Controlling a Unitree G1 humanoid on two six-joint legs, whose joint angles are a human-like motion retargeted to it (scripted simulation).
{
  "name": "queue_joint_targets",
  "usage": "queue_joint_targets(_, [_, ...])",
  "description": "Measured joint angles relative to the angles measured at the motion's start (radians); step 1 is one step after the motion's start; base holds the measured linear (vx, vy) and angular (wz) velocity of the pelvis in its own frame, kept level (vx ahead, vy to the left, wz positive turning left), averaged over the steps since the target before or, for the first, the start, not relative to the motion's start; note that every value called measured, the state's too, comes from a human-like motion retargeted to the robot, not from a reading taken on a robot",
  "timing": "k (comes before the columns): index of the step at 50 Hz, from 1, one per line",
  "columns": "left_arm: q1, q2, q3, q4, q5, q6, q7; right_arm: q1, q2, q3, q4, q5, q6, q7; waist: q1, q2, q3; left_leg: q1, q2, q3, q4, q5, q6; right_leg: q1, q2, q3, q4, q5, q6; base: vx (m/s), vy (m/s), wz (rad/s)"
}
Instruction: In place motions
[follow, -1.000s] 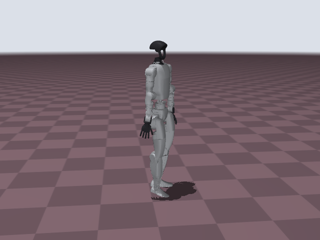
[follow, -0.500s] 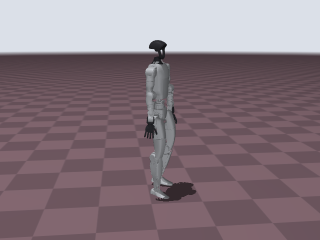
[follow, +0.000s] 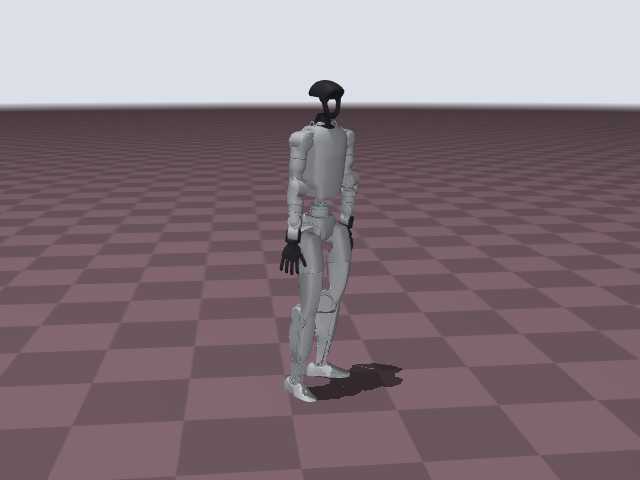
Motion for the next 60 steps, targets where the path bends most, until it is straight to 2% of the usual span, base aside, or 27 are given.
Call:
queue_joint_targets(2, [0.006, 0.003, 0.004, -0.011, 0.004, 0.009, -0.009, 0.012, -0.003, -0.012, 0.004, 0.008, -0.003, -0.004, -0.016, 0.002, -0.004, 0.001, -0.007, -0.020, 0.003, 0.000, 0.003, 0.036, 0.003, -0.015, -0.026, -0.039, -0.002, 0.04, 0.05, 0.50])
queue_joint_targets(4, [0.016, 0.004, 0.013, -0.026, 0.009, 0.011, 0.016, 0.025, -0.006, -0.025, 0.021, 0.016, -0.001, -0.004, -0.020, -0.011, -0.016, 0.008, -0.026, -0.035, 0.002, -0.001, 0.004, 0.070, 0.005, -0.052, -0.095, -0.023, -0.020, 0.06, 0.02, 0.40])
queue_joint_targets(9, [0.032, -0.031, 0.037, -0.057, -0.022, 0.006, 0.084, 0.051, -0.031, -0.091, 0.084, 0.024, 0.020, 0.007, 0.083, -0.025, -0.062, 0.014, -0.039, -0.011, -0.006, -0.003, 0.003, 0.080, 0.010, -0.032, -0.141, -0.002, -0.015, 0.09, 0.01, -0.17])
queue_joint_targets(12, [0.029, -0.061, 0.061, -0.070, -0.078, -0.022, 0.084, 0.045, -0.044, -0.108, 0.076, 0.040, 0.020, -0.003, 0.101, -0.019, -0.039, 0.023, -0.034, -0.012, -0.005, 0.001, 0.004, 0.078, 0.009, -0.035, -0.113, -0.013, -0.023, -0.06, -0.01, 0.12])
queue_joint_targets(15, [0.022, -0.066, 0.061, -0.076, -0.096, -0.034, 0.050, 0.035, -0.050, -0.104, 0.038, 0.055, 0.009, -0.009, 0.054, -0.010, -0.011, 0.029, -0.035, -0.049, -0.001, 0.010, 0.004, 0.116, 0.018, -0.077, -0.130, -0.015, -0.031, -0.11, -0.02, 0.59])
queue_joint_targets(19, [0.022, -0.045, 0.040, -0.069, -0.035, -0.026, 0.044, 0.034, -0.050, -0.106, 0.015, 0.068, -0.006, 0.002, 0.032, -0.004, -0.024, 0.016, -0.033, -0.081, 0.000, 0.019, -0.002, 0.130, 0.021, -0.110, -0.144, -0.016, -0.030, -0.03, 0.02, 0.42])
queue_joint_targets(23, [0.025, -0.031, 0.005, -0.065, -0.016, -0.024, 0.056, 0.038, -0.047, -0.122, 0.018, 0.080, -0.006, 0.014, 0.077, -0.006, -0.034, 0.010, -0.029, -0.084, 0.001, 0.022, -0.008, 0.128, 0.023, -0.114, -0.142, -0.019, -0.036, 0.00, 0.00, 0.00])
queue_joint_targets(35, [0.020, -0.036, 0.026, -0.078, -0.039, -0.021, 0.051, 0.059, -0.038, -0.109, 0.055, 0.061, 0.003, 0.008, 0.139, -0.007, -0.056, -0.035, -0.035, -0.165, 0.027, 0.033, -0.018, 0.167, 0.021, -0.204, -0.155, -0.042, -0.036, 0.06, 0.11, 0.37])
queue_joint_targets(52, [0.021, -0.024, 0.005, 0.013, -0.009, 0.008, 0.118, 0.073, -0.036, -0.096, 0.066, 0.043, 0.041, 0.007, 0.269, -0.017, -0.041, -0.077, -0.079, -0.310, 0.039, 0.071, -0.032, 0.255, 0.011, -0.390, -0.182, -0.068, -0.014, 0.03, 0.19, 0.59])
queue_joint_targets(60, [0.048, -0.023, 0.043, 0.026, -0.051, -0.005, 0.116, 0.047, -0.023, -0.085, 0.004, 0.022, -0.003, 0.062, 0.305, -0.020, -0.042, -0.079, -0.083, -0.323, 0.037, 0.076, -0.035, 0.262, 0.009, -0.411, -0.182, -0.067, -0.011, -0.02, 0.06, 0.14])
